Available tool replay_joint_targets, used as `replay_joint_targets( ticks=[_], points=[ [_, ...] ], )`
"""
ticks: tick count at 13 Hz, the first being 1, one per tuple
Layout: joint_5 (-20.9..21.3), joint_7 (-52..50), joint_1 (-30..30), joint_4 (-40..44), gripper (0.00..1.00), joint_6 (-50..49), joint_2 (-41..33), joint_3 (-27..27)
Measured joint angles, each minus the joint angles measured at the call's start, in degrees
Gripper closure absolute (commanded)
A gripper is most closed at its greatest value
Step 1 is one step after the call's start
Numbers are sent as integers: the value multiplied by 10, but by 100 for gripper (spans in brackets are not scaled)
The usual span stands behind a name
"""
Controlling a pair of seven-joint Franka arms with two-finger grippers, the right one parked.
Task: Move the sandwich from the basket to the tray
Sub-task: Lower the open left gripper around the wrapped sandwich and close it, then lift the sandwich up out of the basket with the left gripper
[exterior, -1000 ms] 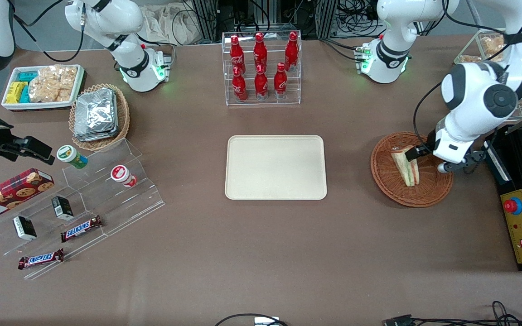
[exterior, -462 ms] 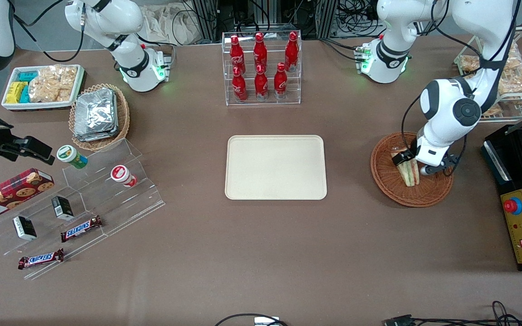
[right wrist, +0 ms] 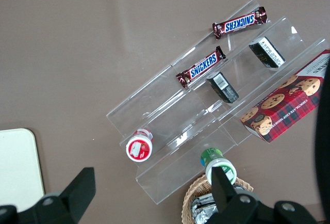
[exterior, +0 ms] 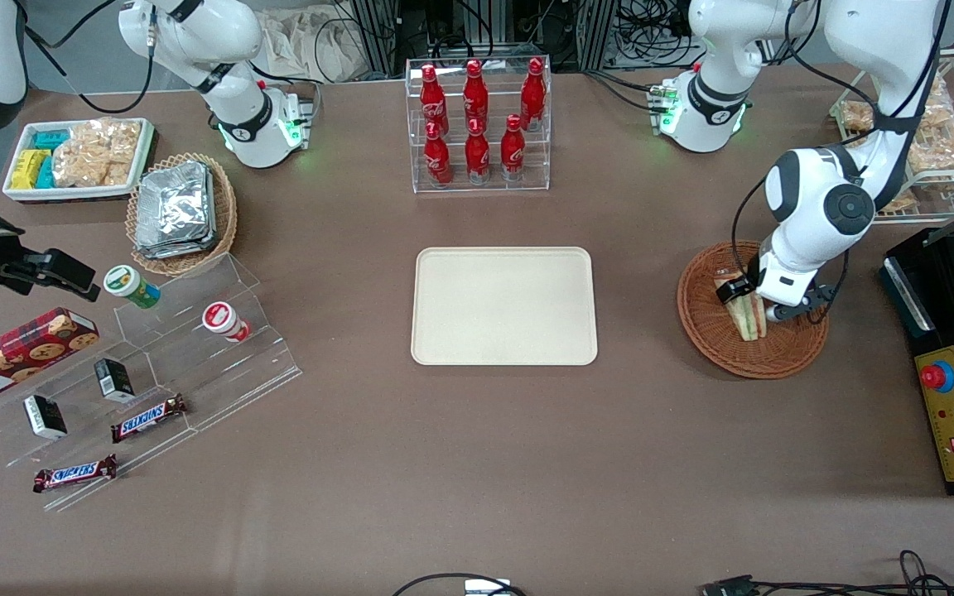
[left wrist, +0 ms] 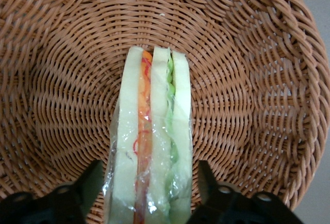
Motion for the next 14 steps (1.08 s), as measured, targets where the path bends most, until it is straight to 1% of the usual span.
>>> replay_joint_targets(
  ticks=[4,6,8,10,12,14],
  points=[
    [0,0,0,5,98,-13,-9,-1],
    [0,0,0,17,98,-64,-40,-3],
    [0,2,0,45,97,-153,-94,-5],
    [0,17,0,97,97,-263,-146,-4],
    [-1,24,0,187,97,-393,-179,-4],
    [-2,28,-1,303,97,-516,-186,-5]
  ],
)
